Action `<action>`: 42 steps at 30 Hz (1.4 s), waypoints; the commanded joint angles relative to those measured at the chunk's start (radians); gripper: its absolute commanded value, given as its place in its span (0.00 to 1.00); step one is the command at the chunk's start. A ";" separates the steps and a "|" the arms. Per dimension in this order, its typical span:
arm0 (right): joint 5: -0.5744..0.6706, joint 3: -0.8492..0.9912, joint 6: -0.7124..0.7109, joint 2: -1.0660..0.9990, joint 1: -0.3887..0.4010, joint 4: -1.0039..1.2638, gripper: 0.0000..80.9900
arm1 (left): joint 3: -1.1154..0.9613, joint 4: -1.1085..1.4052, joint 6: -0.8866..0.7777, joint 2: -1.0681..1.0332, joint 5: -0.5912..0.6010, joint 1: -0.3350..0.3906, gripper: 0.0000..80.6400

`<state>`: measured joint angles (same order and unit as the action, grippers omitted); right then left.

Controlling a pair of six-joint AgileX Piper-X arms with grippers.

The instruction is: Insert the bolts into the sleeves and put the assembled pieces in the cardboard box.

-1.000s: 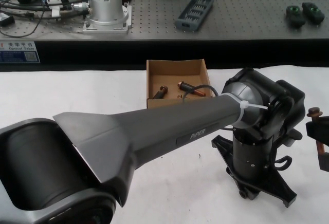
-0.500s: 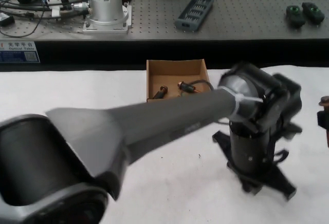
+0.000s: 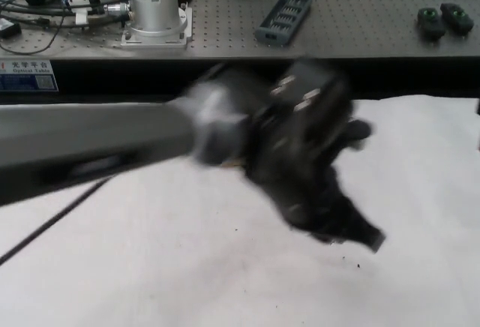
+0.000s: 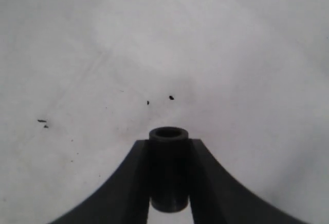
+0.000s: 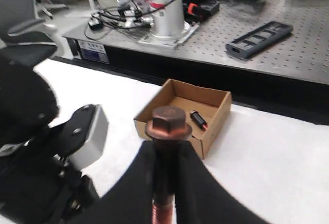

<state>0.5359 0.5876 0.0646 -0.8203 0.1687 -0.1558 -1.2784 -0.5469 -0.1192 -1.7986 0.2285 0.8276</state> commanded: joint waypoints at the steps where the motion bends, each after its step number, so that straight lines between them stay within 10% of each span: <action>1: 0.073 0.006 0.116 -0.100 -0.003 0.122 0.05 | 0.150 0.215 -0.080 0.133 0.017 0.006 0.08; 11: 0.110 0.006 0.335 -0.343 0.220 0.475 0.05 | 0.689 1.028 -0.335 0.376 -0.044 0.006 0.08; 42: 0.184 -0.105 0.579 -0.400 0.330 0.761 0.05 | 0.782 1.140 0.029 0.388 -0.007 -0.002 0.08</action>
<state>0.7208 0.4813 0.5775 -1.2268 0.5004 0.5445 -0.4916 0.5810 -0.1116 -1.4231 0.2207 0.8324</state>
